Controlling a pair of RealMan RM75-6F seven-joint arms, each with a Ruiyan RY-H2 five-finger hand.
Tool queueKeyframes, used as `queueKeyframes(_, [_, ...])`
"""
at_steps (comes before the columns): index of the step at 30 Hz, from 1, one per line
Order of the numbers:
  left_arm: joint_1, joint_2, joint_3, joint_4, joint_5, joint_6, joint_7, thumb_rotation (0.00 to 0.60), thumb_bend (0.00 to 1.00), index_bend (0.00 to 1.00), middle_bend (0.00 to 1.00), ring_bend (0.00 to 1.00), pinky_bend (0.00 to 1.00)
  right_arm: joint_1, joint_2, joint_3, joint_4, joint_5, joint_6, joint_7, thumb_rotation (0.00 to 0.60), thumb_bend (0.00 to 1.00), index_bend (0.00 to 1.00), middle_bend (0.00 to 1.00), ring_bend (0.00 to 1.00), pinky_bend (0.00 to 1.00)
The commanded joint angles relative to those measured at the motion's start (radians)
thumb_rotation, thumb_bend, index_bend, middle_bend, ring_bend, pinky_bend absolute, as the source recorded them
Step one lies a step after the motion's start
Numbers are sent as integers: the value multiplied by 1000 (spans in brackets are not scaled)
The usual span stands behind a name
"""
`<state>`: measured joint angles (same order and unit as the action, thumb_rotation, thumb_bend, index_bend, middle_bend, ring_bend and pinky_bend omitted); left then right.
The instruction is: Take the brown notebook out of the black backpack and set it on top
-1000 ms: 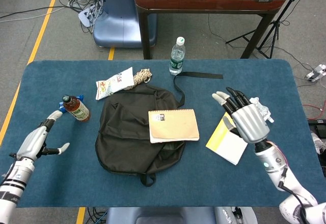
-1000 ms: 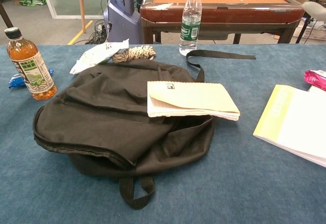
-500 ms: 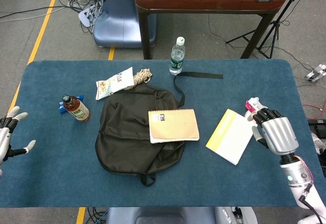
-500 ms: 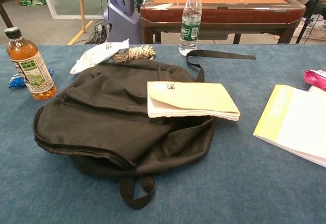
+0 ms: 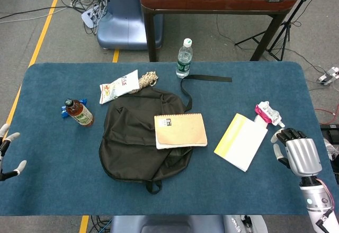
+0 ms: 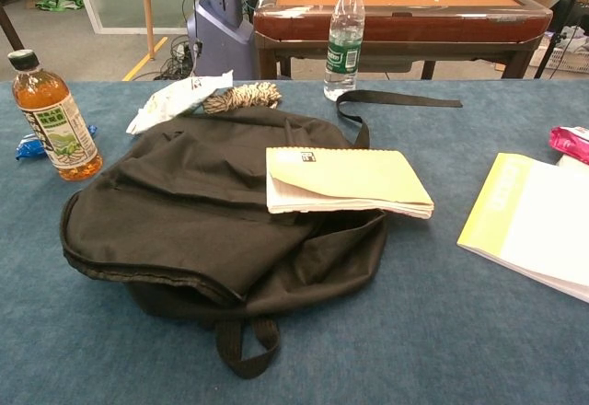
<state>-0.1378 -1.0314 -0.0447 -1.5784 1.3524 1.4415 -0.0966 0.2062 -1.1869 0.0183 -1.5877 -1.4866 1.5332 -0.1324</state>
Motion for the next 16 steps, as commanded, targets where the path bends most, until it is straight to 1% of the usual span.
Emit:
queueKeyframes(1, [17,-10,8,-4,6,11,23,600,237,187,5,5,18,-9,-7,4,0,8,0,-2,600,503,519,439,337,447])
queueKeyframes(10, [31,-34,6,2,22,23,43,600,237,188,5,5,18,-12,-4,9,-18,12,-43,-16,600,502,529,439,337,447])
queueKeyframes(16, [32,-55,0,24,31,22,52,600,237,193,5,8,18,-8,17,7,-52,42,-103,-36,600,503,529,439,337,446])
